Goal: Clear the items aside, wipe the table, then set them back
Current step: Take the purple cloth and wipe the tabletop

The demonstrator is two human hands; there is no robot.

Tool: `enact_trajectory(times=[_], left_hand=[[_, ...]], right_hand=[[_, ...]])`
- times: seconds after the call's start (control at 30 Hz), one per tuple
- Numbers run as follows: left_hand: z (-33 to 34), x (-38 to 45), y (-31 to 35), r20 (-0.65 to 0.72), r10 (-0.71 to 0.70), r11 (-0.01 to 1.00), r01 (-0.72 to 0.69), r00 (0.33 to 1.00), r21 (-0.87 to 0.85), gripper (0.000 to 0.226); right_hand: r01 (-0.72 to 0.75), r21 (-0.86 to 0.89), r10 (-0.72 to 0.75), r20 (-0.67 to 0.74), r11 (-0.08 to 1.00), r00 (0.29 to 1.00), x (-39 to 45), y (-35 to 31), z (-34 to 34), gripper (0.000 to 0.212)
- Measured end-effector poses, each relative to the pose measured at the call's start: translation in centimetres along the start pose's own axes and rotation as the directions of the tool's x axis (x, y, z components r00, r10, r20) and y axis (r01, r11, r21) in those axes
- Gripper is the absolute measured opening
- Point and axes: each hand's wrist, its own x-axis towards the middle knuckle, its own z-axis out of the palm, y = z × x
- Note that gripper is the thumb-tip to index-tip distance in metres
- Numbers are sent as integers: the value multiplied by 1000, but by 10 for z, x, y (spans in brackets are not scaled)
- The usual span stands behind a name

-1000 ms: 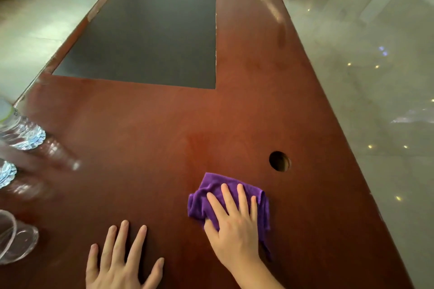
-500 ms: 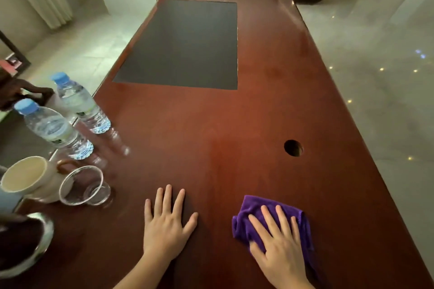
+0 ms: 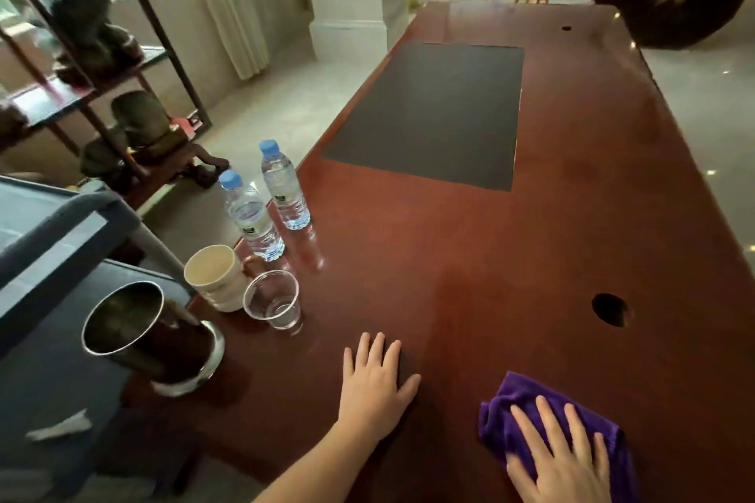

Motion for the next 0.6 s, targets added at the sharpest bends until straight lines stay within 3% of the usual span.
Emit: enact_trajectory(times=[0.13, 0.23, 0.27, 0.3, 0.33, 0.37, 0.4, 0.43, 0.5, 0.53, 0.6], left_hand=[[-2, -25, 6, -77, -24, 989, 12, 997, -150, 66], [-12, -44, 3, -146, -74, 955, 28, 987, -294, 62], [-15, -49, 0, -174, -97, 940, 33, 980, -340, 61], [-19, -55, -3, -201, -126, 919, 38, 971, -393, 59], [-22, -61, -7, -222, -165, 891, 48, 961, -452, 57], [-25, -67, -12, -241, -207, 863, 60, 948, -502, 55], [-26, -73, -18, -261, -239, 845, 69, 935, -530, 54], [-25, -78, -25, -276, -253, 842, 70, 927, -535, 54], [-23, -90, -37, -289, -244, 879, 85, 926, -469, 54], [-22, -96, -43, -297, -221, 914, 91, 929, -396, 55], [-20, -106, -54, -300, -159, 961, 78, 940, -267, 56]], right_hand=[[106, 88, -95, -117, 990, 989, 3, -3, -7, 60], [148, 7, -146, -93, 989, 985, 1, 6, 6, 62], [124, -39, -123, 26, 991, 992, 13, 9, 3, 63], [75, -22, -67, 264, 997, 962, 33, 4, -10, 65], [47, 9, -46, 473, 999, 880, 51, -2, -23, 62], [177, 69, -189, 432, 982, 882, 66, -4, -30, 48], [221, 177, -280, 479, 959, 832, 76, -5, -28, 44], [133, 219, -236, 562, 967, 792, 76, -9, -26, 59], [192, 30, -185, 436, 981, 881, 53, -26, -12, 92], [180, 90, -198, 272, 979, 942, 39, -36, -4, 96], [122, 189, -155, 171, 974, 973, 29, -65, -3, 97]])
